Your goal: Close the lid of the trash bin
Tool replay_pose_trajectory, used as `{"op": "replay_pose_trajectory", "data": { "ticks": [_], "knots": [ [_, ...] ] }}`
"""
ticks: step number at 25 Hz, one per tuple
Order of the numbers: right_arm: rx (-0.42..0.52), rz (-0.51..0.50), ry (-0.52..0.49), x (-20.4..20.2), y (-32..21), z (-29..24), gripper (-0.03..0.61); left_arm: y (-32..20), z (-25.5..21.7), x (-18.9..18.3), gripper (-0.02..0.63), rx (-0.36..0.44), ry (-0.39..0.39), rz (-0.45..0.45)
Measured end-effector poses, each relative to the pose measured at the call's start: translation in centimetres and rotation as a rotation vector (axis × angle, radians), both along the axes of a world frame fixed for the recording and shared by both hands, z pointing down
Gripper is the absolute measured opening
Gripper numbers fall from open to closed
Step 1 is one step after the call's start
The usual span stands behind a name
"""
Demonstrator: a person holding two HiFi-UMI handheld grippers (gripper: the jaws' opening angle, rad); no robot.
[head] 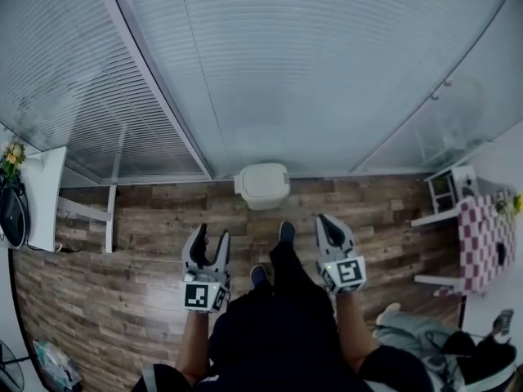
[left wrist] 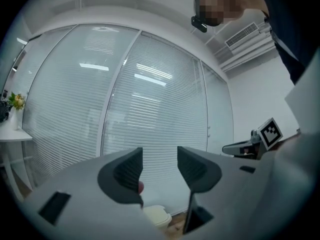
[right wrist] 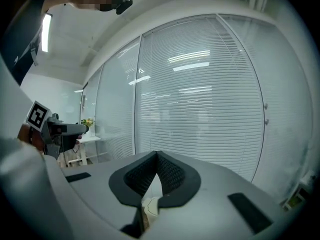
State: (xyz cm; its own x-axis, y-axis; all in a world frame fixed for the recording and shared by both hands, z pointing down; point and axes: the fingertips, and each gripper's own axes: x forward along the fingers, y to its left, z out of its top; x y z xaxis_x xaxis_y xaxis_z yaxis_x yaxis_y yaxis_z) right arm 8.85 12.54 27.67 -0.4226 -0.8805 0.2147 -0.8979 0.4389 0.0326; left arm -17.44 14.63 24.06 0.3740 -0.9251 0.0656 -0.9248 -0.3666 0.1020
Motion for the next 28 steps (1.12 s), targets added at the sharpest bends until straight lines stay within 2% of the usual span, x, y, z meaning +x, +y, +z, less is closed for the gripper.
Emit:
{"op": "replay_pose_trajectory", "data": {
  "ticks": [5, 10, 17, 21, 28],
  "knots": [
    [-0.015, 0.016, -0.033, 0.2, 0.5, 0.0, 0.003, 0.7, 0.7, -0.4, 0.201, -0.021, -0.019, -0.003],
    [0.032, -0.017, 0.005, -0.4, -0.9, -0.2, 0.003, -0.7, -0.3, -1.0, 0.201, -0.014, 0.039, -0.031],
    [0.046, -0.101, 0.016, -2.9, -0.5, -1.4, 0.003, -0.9, -0.6, -0.3, 0.201, 0.002, 0.036, -0.034],
    [0.041, -0.114, 0.038, -2.7, -0.2, -1.4, 0.003, -0.3, 0.0, -0.1, 0.201, -0.018, 0.044, -0.047],
    [0.033, -0.1, 0.017, -2.0, -0.4, -0.8, 0.003, -0.2, 1.0, -0.4, 0.201, -0.04, 0.053, -0.041]
  ]
}}
